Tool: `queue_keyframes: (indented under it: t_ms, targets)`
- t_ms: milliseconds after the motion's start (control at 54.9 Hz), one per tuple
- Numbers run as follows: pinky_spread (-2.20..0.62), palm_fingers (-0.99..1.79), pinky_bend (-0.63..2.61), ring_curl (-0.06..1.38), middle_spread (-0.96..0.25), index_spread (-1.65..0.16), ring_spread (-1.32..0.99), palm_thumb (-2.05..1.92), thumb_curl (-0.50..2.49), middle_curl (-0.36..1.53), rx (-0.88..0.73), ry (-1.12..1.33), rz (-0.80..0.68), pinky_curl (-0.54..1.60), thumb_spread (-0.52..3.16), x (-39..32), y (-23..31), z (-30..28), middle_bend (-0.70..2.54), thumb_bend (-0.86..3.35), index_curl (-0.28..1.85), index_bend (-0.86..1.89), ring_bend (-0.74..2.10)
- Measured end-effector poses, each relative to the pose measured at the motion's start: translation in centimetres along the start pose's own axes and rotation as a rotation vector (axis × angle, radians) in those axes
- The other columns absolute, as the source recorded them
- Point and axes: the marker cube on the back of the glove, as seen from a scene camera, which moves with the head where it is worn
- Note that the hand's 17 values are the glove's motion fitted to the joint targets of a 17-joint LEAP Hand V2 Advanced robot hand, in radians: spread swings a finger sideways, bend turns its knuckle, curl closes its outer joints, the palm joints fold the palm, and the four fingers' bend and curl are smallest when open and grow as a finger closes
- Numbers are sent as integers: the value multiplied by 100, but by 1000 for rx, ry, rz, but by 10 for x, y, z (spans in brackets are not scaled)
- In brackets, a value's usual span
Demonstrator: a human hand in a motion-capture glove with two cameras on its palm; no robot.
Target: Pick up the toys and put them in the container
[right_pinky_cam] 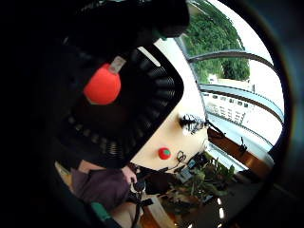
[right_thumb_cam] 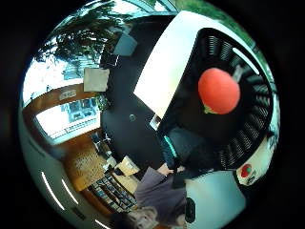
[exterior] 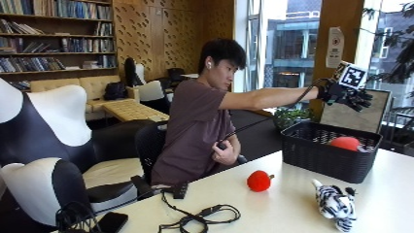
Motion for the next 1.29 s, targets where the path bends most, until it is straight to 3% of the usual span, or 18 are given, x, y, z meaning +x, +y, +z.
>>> queue_keyframes:
  t_ms: [36, 109, 218, 291, 364, 510, 710, 801, 856, 1020, 1147, 1293]
  targets:
    - [-1, -69, 137, 53, 1, -22, -7, 20, 87, 61, 11, -31, -131, 50, 79, -5, 7, -8, 9, -4, 56, -1, 60]
    - [3, -60, 128, 47, 5, -21, -1, 18, 80, 53, 22, -17, -175, 46, 94, 0, 17, -20, 6, -3, 48, -1, 48]
    - [6, -52, 119, 43, 9, -20, 4, 17, 70, 44, 62, 4, 18, 41, 108, 20, 30, -46, 5, -2, 37, -1, 38]
    - [8, -48, 114, 41, 9, -20, 6, 16, 65, 39, 83, 19, -18, 39, 114, 41, 48, -63, 6, -2, 32, 1, 34]
    - [8, -45, 111, 40, 10, -20, 8, 16, 60, 35, 94, 32, 142, 38, 118, 72, 59, -76, 6, -2, 28, 2, 30]
    - [9, -40, 105, 39, 10, -21, 9, 16, 53, 29, 106, 93, 249, 36, 123, 145, 83, -88, 7, -2, 21, 3, 26]
    - [9, -36, 99, 39, 8, -21, 9, 18, 47, 24, 72, 58, 183, 34, 125, 264, 120, -86, 9, -1, 16, 4, 24]
    - [8, -35, 95, 39, 8, -21, 9, 19, 45, 22, 48, 65, 210, 33, 127, 329, 131, -74, 9, -1, 15, 5, 24]
    - [8, -35, 92, 39, 7, -22, 8, 20, 44, 21, 38, 75, 120, 32, 128, 352, 135, -64, 10, -1, 15, 5, 23]
    - [8, -33, 88, 39, 5, -22, 7, 22, 41, 20, -33, 119, 167, 32, 129, 403, 119, -16, 10, -1, 14, 6, 21]
    - [8, -32, 86, 39, 4, -23, 7, 23, 40, 19, -103, 191, 233, 32, 130, 438, 88, 50, 10, -1, 13, 6, 20]
    - [7, -31, 83, 39, 3, -23, 7, 23, 39, 19, -167, 18, 175, 31, 129, 433, 44, 129, 11, -1, 13, 7, 19]
